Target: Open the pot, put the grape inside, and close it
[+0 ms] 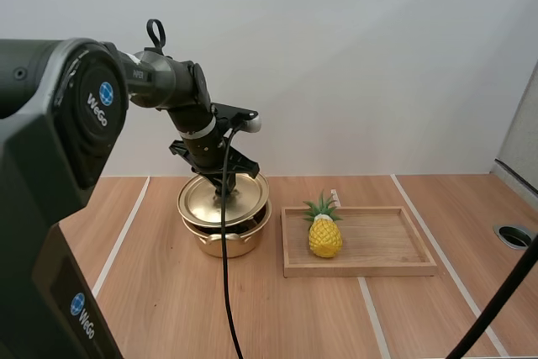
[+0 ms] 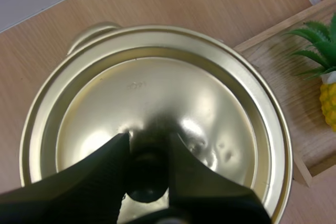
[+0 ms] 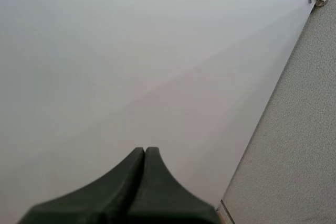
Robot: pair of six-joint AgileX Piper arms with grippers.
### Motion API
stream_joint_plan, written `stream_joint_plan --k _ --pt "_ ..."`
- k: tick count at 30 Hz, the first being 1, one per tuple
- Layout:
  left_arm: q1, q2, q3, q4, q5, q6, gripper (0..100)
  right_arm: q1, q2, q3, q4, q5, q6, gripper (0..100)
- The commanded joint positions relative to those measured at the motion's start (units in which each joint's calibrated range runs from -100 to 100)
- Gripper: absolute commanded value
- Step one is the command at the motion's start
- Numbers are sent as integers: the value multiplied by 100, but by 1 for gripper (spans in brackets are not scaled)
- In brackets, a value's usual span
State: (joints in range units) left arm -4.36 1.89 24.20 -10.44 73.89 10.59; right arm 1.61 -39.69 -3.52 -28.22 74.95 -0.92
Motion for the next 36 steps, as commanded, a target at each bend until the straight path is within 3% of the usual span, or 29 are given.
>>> stream_joint_plan --k 1,21,36 --pt "-16 111 21 -95 -40 51 0 -25 -108 -36 -68 22 47 0" --pt "-16 328 48 -95 156 336 0 -25 -108 -36 -34 22 47 0" --pt "-16 402 581 131 -444 444 0 -25 -108 -36 -34 39 47 0"
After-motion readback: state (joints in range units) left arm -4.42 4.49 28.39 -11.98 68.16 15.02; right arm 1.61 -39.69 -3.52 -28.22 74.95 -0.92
